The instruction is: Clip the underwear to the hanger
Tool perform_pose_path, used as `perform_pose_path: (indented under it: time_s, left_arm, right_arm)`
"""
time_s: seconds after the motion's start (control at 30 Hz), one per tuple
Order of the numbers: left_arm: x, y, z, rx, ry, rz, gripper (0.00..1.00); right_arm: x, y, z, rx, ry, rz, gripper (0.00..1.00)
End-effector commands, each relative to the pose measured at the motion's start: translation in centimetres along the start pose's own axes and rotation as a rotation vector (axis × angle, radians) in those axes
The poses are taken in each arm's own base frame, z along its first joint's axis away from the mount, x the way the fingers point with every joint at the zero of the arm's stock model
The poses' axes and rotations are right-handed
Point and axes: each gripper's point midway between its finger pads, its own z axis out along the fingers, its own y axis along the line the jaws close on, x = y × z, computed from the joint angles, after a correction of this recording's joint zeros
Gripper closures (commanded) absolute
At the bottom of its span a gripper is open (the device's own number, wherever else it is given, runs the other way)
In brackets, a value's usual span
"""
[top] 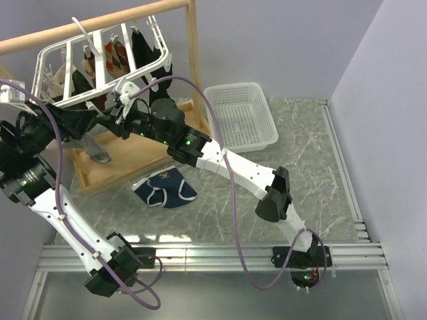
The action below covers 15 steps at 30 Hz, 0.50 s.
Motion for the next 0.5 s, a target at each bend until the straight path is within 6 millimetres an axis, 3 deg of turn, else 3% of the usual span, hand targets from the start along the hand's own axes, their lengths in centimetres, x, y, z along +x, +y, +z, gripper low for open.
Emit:
perform_pose_path:
  time_s: [0.0,0.47]
  left_arm:
    - [-0.5,0.6,0.1,-0.006,-0.026,0.019,0.22]
    - [-0.9,-0.6,1.3,0.095,-0.073,0.021,0.31]
  right_arm:
    - [-5.6,1.4,-1.4,-0.065,-0.09,0.018,1.0]
    - [-5.0,2.4,-1.3,-0.124,-0.081,0.047,1.0]
